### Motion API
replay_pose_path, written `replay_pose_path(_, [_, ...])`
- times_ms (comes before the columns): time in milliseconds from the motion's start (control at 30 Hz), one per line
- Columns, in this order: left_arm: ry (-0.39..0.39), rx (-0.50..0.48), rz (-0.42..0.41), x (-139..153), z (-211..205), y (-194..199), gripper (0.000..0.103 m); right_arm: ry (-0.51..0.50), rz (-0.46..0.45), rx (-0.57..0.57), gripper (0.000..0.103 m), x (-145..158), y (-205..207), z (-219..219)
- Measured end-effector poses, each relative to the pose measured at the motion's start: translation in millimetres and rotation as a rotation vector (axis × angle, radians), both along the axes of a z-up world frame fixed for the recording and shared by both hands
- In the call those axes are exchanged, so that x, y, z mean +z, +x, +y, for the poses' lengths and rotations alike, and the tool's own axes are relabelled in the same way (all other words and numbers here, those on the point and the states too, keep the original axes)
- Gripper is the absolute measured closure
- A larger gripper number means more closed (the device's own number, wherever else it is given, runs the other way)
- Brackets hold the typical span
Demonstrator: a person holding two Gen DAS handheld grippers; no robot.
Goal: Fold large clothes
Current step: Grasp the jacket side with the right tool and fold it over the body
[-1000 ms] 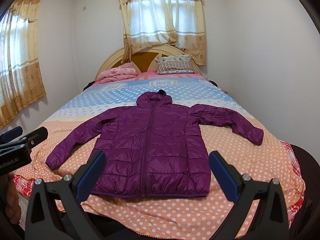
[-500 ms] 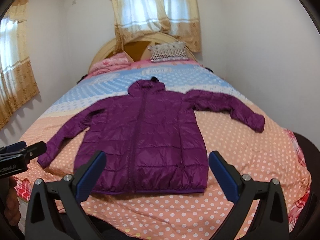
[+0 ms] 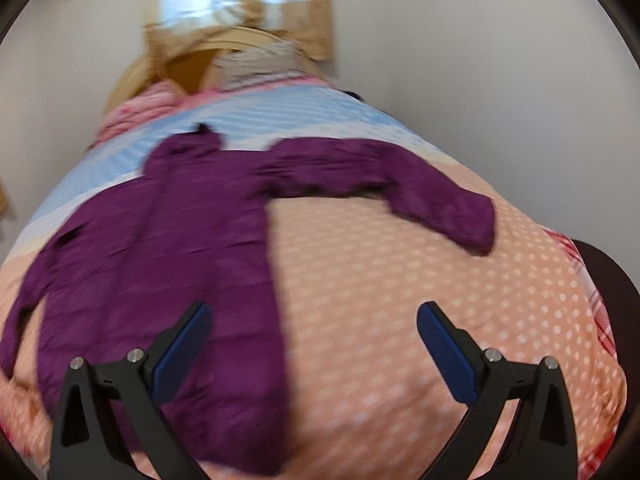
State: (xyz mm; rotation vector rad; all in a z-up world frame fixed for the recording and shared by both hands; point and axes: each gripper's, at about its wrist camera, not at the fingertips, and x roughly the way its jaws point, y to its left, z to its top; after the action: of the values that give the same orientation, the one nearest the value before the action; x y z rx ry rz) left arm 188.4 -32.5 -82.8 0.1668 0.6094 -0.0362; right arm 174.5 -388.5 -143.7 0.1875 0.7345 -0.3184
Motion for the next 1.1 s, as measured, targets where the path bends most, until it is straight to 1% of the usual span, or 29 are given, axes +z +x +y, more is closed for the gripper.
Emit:
replay_pose_path(67, [0.017, -0.002, -0.011, -8, -5, 22, 0.001, 0.010, 0.020, -0.046, 0.000, -2, 12, -27])
replay_pose_path(100, [0.027, 0.002, -0.008, -13, -7, 34, 0.001, 0.025, 0.034, -0.072, 0.000, -4, 19, -44])
replay_pose_path(133, [0.030, 0.007, 0.003, -19, -8, 49, 0.001, 0.036, 0.040, -0.089, 0.000, -4, 22, -52])
replay_pose_path(233, [0.042, 0.043, 0.008, -35, -3, 83, 0.001, 0.094, 0.060, -0.159, 0.000, -11, 39, -96])
replay_pose_path(300, [0.049, 0.067, 0.015, -43, 1, 99, 0.001, 0.101, 0.066, -0.233, 0.009, -16, 46, -127])
replay_pose_path(333, [0.050, 0.082, 0.020, -48, 3, 109, 0.001, 0.109, 0.067, -0.252, 0.009, -18, 47, -136])
replay_pose_path(400, [0.058, 0.112, 0.025, -56, 7, 124, 0.001, 0.149, 0.080, -0.327, 0.014, -27, 51, -164])
replay_pose_path(467, [0.073, 0.141, 0.032, -64, 12, 141, 0.001, 0.206, 0.090, -0.364, 0.018, -36, 55, -183])
replay_pose_path(533, [0.084, 0.158, 0.042, -72, 15, 154, 0.001, 0.233, 0.106, -0.365, 0.024, -42, 58, -188])
replay_pose_path(567, [0.093, 0.165, 0.043, -75, 15, 159, 0.001, 0.248, 0.113, -0.349, 0.031, -46, 62, -190])
replay_pose_path(600, [0.112, 0.176, 0.044, -79, 16, 167, 0.001, 0.265, 0.118, -0.334, 0.042, -50, 65, -191])
replay_pose_path(633, [0.123, 0.183, 0.051, -83, 17, 173, 0.001, 0.293, 0.130, -0.326, 0.049, -55, 68, -192])
replay_pose_path(700, [0.124, 0.199, 0.078, -90, 22, 187, 0.001, 0.293, 0.108, -0.319, 0.076, -55, 69, -199])
replay_pose_path(767, [0.122, 0.229, 0.109, -96, 30, 200, 0.001, 0.278, 0.094, -0.316, 0.085, -50, 67, -205])
replay_pose_path(833, [0.101, 0.258, 0.129, -96, 43, 209, 0.001, 0.264, 0.073, -0.356, 0.087, -43, 63, -216])
replay_pose_path(900, [0.092, 0.286, 0.124, -91, 52, 210, 0.001, 0.243, 0.037, -0.385, 0.088, -31, 57, -224])
replay_pose_path(1000, [0.073, 0.304, 0.098, -80, 67, 208, 0.001, 0.213, 0.019, -0.371, 0.089, -11, 59, -219])
replay_pose_path(1067, [0.070, 0.314, 0.088, -75, 74, 208, 0.001, 0.177, -0.005, -0.350, 0.089, 5, 65, -208])
replay_pose_path(1100, [0.063, 0.313, 0.088, -73, 77, 208, 0.001, 0.168, -0.017, -0.339, 0.089, 8, 70, -204])
